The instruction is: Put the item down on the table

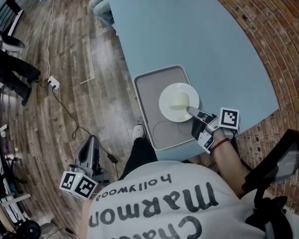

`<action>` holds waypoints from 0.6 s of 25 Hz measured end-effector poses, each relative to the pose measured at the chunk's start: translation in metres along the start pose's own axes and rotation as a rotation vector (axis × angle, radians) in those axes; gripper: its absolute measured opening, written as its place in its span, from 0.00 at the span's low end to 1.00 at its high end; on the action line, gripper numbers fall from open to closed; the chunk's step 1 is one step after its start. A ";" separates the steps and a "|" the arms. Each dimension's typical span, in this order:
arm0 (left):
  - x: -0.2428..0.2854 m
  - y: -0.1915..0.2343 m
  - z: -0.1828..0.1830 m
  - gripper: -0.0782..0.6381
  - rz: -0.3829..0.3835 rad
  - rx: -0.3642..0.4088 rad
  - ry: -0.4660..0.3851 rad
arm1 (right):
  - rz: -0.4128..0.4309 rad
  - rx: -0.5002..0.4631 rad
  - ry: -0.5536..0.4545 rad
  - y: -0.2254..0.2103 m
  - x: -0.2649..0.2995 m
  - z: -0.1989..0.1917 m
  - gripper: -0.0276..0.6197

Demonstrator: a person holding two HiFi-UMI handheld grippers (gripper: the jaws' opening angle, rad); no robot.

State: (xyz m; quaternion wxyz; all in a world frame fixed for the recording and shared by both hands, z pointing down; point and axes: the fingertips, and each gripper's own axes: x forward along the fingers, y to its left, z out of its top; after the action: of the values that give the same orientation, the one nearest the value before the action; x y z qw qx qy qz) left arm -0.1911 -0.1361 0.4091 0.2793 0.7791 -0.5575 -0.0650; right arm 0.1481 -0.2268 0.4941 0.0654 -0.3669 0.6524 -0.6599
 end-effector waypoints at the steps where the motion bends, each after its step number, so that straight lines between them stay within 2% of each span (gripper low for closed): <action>1: 0.001 0.002 0.001 0.12 0.002 -0.002 -0.002 | -0.029 -0.009 0.011 -0.001 0.003 0.000 0.10; 4: 0.003 0.005 0.005 0.12 0.000 -0.010 -0.007 | -0.079 -0.038 0.032 0.000 0.012 0.000 0.10; 15: 0.009 0.026 0.000 0.12 0.035 -0.040 0.012 | -0.165 -0.071 0.042 0.001 0.037 0.006 0.10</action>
State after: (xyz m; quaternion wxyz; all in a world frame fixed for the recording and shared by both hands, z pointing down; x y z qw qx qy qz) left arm -0.2091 -0.1502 0.4244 0.2992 0.7638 -0.5680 -0.0667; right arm 0.1246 -0.2527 0.5074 -0.0159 -0.4077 0.6443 -0.6469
